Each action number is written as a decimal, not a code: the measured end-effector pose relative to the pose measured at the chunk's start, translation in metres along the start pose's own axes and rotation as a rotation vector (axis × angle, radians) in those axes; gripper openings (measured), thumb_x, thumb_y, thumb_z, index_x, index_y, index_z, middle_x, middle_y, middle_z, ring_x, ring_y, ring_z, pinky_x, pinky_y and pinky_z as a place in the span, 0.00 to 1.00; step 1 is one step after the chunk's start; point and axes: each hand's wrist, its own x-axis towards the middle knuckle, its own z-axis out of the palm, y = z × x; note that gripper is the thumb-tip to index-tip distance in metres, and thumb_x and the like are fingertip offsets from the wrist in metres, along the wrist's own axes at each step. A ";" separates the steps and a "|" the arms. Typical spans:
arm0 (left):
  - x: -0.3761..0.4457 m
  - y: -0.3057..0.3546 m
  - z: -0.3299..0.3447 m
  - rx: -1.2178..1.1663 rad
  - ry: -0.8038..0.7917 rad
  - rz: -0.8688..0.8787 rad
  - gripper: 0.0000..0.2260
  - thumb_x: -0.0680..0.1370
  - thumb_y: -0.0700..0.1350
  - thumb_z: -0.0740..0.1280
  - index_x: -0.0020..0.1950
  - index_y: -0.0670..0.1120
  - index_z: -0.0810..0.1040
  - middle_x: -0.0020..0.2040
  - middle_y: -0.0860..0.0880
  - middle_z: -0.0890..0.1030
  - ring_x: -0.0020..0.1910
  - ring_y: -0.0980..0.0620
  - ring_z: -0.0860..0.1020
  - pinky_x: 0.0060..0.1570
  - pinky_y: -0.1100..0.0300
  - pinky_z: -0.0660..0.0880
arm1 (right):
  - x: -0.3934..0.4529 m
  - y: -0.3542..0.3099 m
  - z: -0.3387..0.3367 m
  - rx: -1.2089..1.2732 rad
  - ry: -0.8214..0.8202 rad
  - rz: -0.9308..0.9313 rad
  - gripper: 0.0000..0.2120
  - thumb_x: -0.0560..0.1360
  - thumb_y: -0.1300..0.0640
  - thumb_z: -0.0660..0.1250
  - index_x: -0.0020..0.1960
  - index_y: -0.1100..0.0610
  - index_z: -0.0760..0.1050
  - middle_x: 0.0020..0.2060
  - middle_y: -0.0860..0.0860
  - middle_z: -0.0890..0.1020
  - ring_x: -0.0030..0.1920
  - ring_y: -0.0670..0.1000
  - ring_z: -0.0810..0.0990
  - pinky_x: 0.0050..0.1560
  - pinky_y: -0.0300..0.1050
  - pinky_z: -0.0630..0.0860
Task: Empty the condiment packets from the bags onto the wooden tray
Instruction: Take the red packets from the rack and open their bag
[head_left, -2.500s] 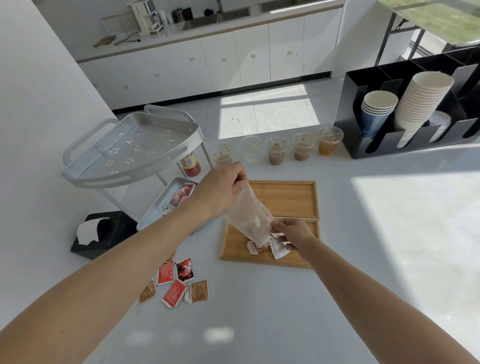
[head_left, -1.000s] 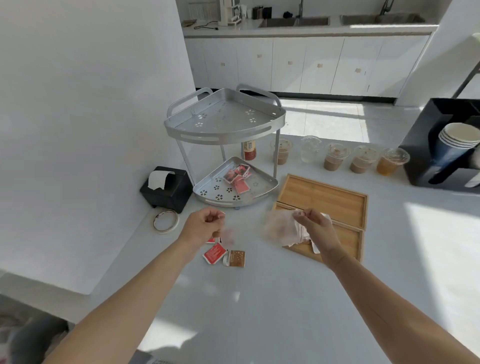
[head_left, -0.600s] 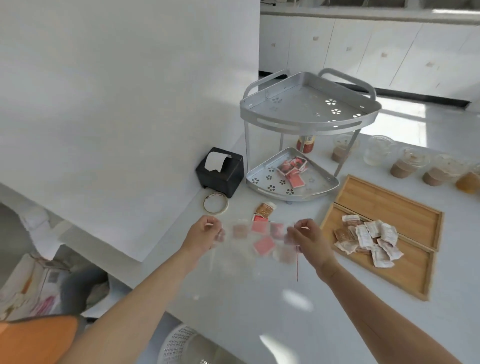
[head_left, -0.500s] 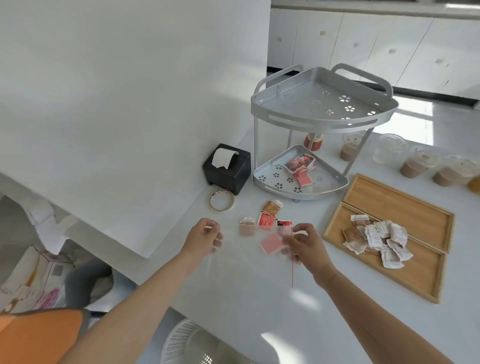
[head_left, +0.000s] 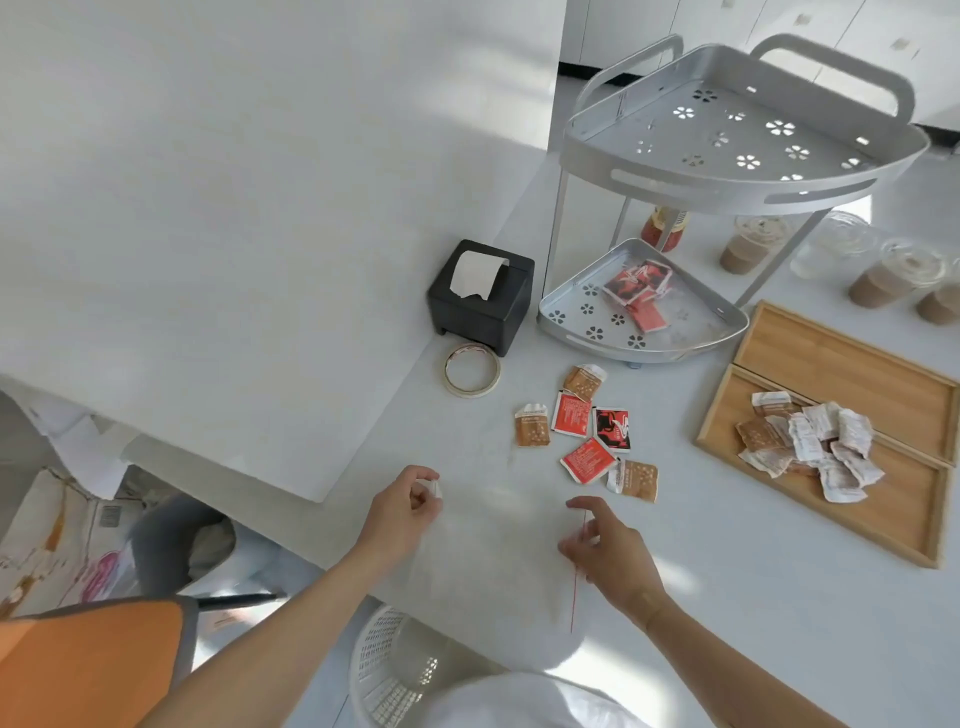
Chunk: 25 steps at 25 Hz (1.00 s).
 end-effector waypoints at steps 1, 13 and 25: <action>0.001 -0.003 0.000 0.013 -0.009 0.022 0.11 0.76 0.40 0.70 0.53 0.54 0.76 0.38 0.54 0.77 0.34 0.62 0.75 0.38 0.73 0.72 | 0.000 0.001 0.002 -0.035 0.022 0.006 0.18 0.73 0.54 0.70 0.61 0.43 0.72 0.38 0.48 0.80 0.37 0.51 0.82 0.43 0.53 0.82; 0.015 -0.011 0.000 0.313 -0.019 0.155 0.15 0.72 0.48 0.71 0.57 0.57 0.74 0.45 0.57 0.72 0.40 0.61 0.75 0.42 0.57 0.76 | -0.008 0.005 0.016 -0.512 0.192 -0.100 0.23 0.73 0.38 0.66 0.64 0.43 0.66 0.53 0.43 0.77 0.48 0.49 0.82 0.36 0.42 0.73; 0.047 0.036 -0.008 0.454 -0.058 0.284 0.10 0.72 0.54 0.70 0.51 0.61 0.74 0.45 0.59 0.73 0.35 0.60 0.75 0.33 0.66 0.69 | 0.009 0.005 -0.033 -0.556 0.207 -0.149 0.22 0.75 0.35 0.62 0.66 0.41 0.68 0.58 0.41 0.79 0.56 0.46 0.80 0.48 0.44 0.79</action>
